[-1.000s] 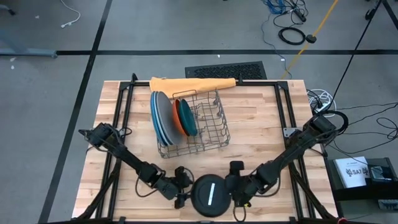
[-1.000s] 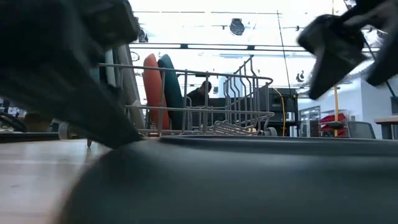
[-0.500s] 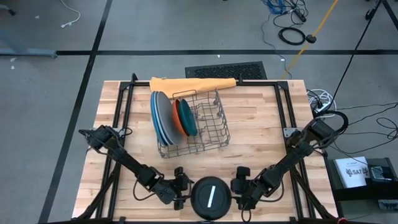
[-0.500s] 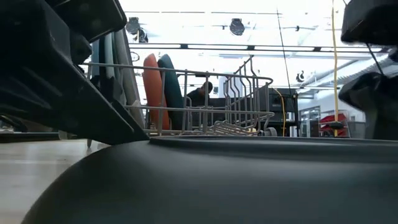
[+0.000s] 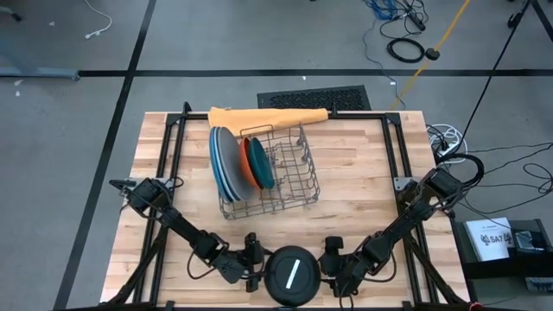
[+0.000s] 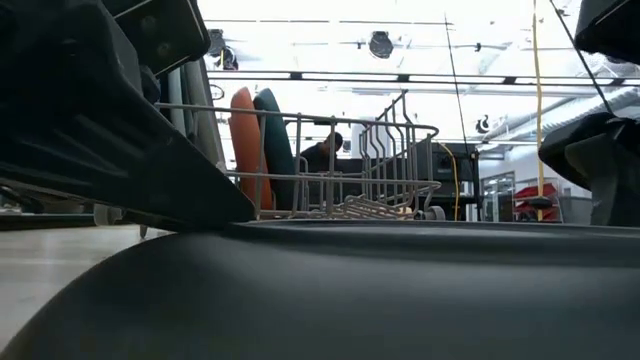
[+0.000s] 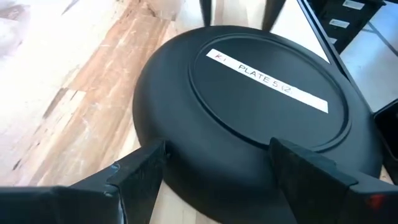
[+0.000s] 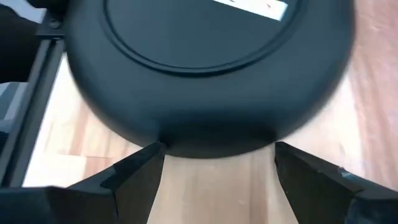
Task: Sort dishes
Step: Put the black plate in the dish rack
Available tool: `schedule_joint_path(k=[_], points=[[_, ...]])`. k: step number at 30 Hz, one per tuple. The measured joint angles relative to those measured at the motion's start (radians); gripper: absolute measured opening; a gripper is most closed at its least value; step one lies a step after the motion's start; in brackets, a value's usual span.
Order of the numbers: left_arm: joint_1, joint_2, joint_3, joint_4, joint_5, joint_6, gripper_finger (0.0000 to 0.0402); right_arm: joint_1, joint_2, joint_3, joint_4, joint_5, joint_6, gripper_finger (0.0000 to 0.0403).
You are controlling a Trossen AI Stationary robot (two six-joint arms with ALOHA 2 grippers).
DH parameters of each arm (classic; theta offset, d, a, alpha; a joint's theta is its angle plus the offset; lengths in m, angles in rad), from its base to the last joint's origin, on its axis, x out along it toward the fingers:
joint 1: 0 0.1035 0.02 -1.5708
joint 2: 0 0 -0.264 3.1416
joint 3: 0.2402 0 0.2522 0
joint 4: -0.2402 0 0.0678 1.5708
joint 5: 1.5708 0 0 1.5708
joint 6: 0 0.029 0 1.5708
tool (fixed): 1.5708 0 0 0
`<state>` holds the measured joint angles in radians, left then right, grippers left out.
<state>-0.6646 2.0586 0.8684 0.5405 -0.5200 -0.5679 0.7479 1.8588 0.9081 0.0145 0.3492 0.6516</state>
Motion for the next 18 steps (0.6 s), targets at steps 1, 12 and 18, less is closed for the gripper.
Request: schedule_joint_path(k=[1,12,18], points=[[0.001,0.0,0.0,0.0,-0.001,0.001,0.029,0.0,0.0,0.0,0.011,-0.001,-0.01,0.0298],[0.002,0.001,-0.003,0.02,-0.031,0.032,0.029,-0.003,0.003,0.005,0.047,0.059,-0.085,0.0298],[0.001,-0.034,-0.006,0.052,-0.062,0.139,0.029,-0.003,0.004,0.009,0.048,0.068,-0.086,0.0298]])
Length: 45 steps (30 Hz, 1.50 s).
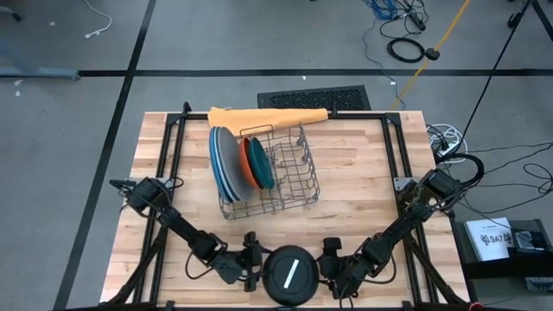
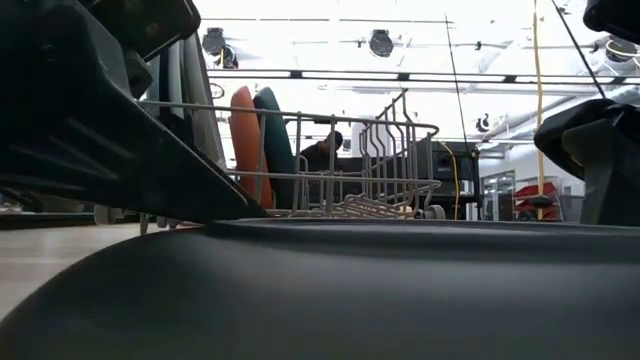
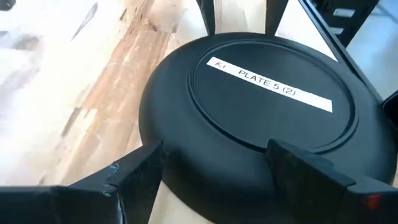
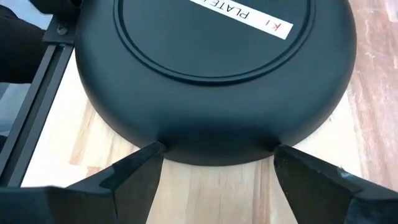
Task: Sort dishes
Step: Put the black plate in the dish rack
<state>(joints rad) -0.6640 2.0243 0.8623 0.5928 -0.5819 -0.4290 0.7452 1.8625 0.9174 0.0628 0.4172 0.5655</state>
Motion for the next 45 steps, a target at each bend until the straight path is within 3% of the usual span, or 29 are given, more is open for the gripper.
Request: schedule_joint_path(k=[2,7,10,14,20,27,31,38,45], points=[[0.0,-0.016,0.0,-0.016,-0.008,0.011,0.029,0.0,0.0,0.002,0.004,0.005,0.0,0.0298],[0.016,-0.019,0.003,0.006,-0.072,0.0,0.029,-0.02,-0.013,0.015,0.096,0.155,-0.024,0.0298],[0.015,-0.025,0.003,0.009,-0.048,-0.001,0.029,-0.013,-0.023,0.009,0.092,0.116,-0.061,0.0298],[0.018,-0.041,0.021,0.016,-0.061,0.03,0.029,-0.014,-0.038,0.025,0.097,0.141,-0.071,0.0298],[0.0,-0.154,0.04,0.011,-0.066,0.126,0.029,-0.015,-0.041,0.025,0.091,0.119,-0.08,0.0298],[-0.121,-0.317,0.04,-0.229,-0.056,0.081,0.0274,-0.013,-0.041,0.024,0.097,0.115,-0.08,0.0298],[-0.206,-0.283,0.04,-0.283,-0.05,-0.042,0.0249,-0.033,-0.035,0.023,0.087,0.181,-0.082,0.0298],[-0.303,-0.129,0.08,-0.331,0.032,-0.216,0.0226,-0.105,-0.03,0.022,0.044,0.186,-0.107,0.0298],[-0.347,-0.067,0.279,-0.659,0.147,-0.3,0.0225,-0.128,-0.026,0.021,0.036,0.163,-0.098,0.0298]])
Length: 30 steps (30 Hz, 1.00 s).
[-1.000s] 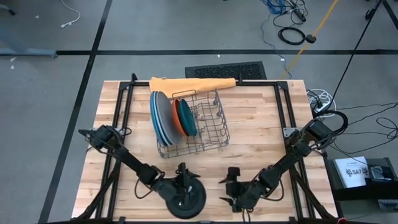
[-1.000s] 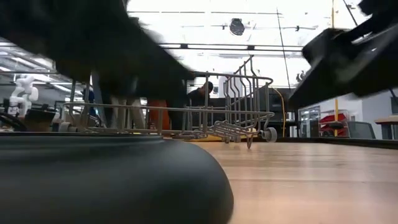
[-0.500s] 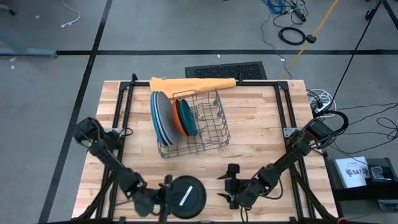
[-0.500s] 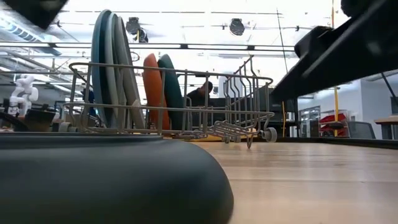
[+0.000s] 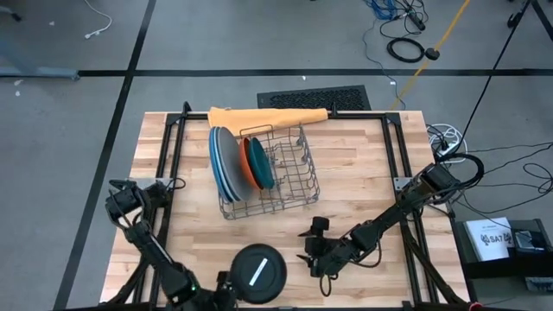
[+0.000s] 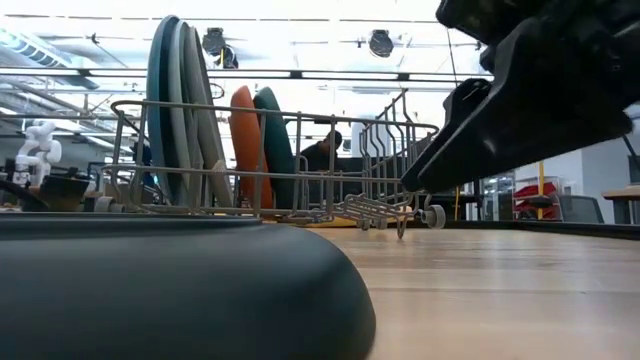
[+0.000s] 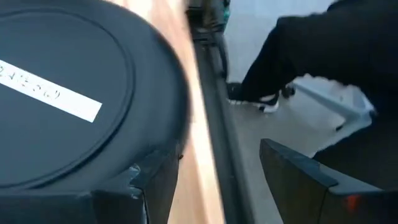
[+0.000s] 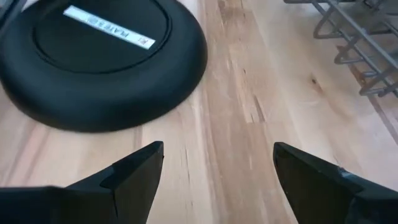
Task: Sort dishes
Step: Put the black plate in the dish rack
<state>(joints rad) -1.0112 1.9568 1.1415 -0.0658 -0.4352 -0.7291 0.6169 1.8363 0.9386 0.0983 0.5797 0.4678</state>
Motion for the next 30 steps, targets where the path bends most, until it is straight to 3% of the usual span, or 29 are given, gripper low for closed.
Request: schedule_joint_path(k=[6,8,13,18,21,26,30], points=[[-0.034,0.009,0.158,-0.287,-0.001,-0.052,0.0225,-0.036,0.049,0.0,0.012,-0.08,0.073,0.0298],[-0.04,0.035,0.192,-0.314,-0.003,-0.052,0.0225,-0.046,0.084,0.0,0.041,-0.116,0.091,0.0298],[-0.043,0.174,0.283,-0.357,0.009,-0.057,0.0225,-0.055,0.15,0.001,0.142,-0.095,0.057,0.0298],[-0.047,0.311,0.495,-0.631,-0.095,-0.2,0.0225,-0.08,0.17,0.001,0.21,-0.106,0.044,0.0298],[-0.054,0.389,0.622,-0.748,-0.182,-0.206,0.0225,-0.094,0.173,0.001,0.245,-0.12,0.036,0.0298],[-0.049,0.5,0.778,-0.901,-0.22,-0.258,0.0225,-0.114,0.186,0.002,0.307,-0.191,0.014,0.0298],[-0.049,0.562,0.862,-0.985,-0.239,-0.289,0.0225,-0.113,0.21,0.024,0.31,-0.181,0.004,0.0298]])
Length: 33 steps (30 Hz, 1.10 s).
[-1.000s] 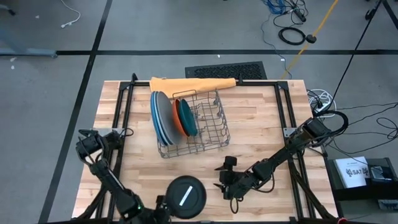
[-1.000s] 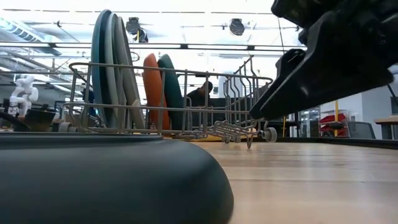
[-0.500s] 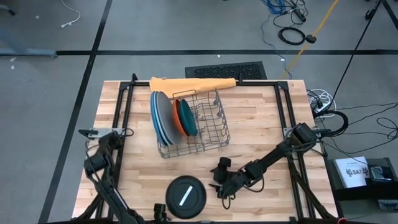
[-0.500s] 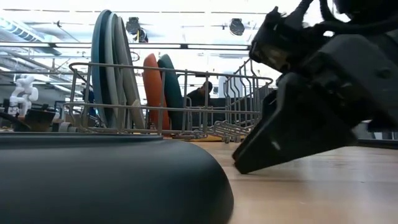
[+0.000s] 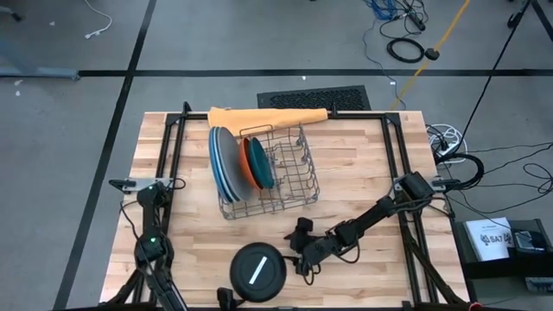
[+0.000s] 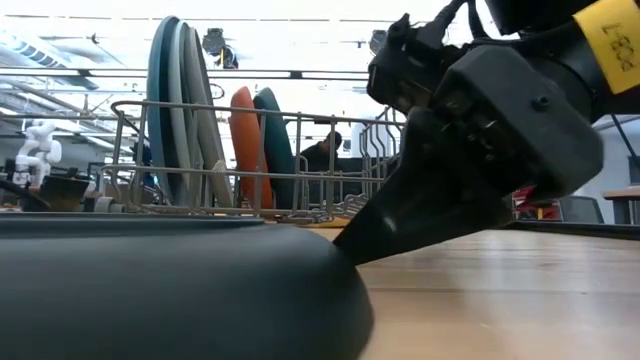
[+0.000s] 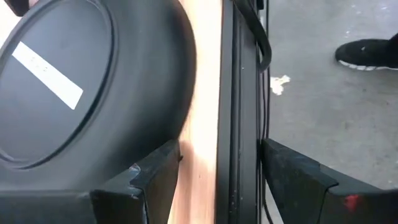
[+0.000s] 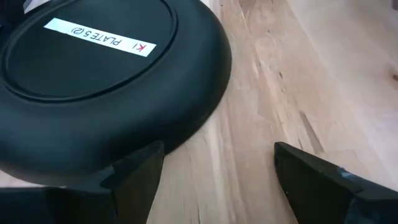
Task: Sort dishes
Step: Put the black plate in the dish rack
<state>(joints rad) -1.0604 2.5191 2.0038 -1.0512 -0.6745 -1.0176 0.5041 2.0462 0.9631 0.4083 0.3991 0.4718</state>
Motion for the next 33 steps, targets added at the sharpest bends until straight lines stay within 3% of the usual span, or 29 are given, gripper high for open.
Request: schedule_joint_path(k=[6,23,33], points=[[0.002,0.036,0.073,-0.098,0.001,-0.073,0.0225,-0.004,0.027,0.034,-0.004,-0.031,-0.024,0.0298],[-0.017,0.045,0.153,-0.159,0.054,-0.082,0.0225,0.0,0.032,0.042,0.045,-0.108,-0.043,0.0298],[-0.072,0.042,0.215,-0.151,0.016,-0.049,0.0225,0.003,0.032,0.044,0.047,-0.112,-0.039,0.0298]])
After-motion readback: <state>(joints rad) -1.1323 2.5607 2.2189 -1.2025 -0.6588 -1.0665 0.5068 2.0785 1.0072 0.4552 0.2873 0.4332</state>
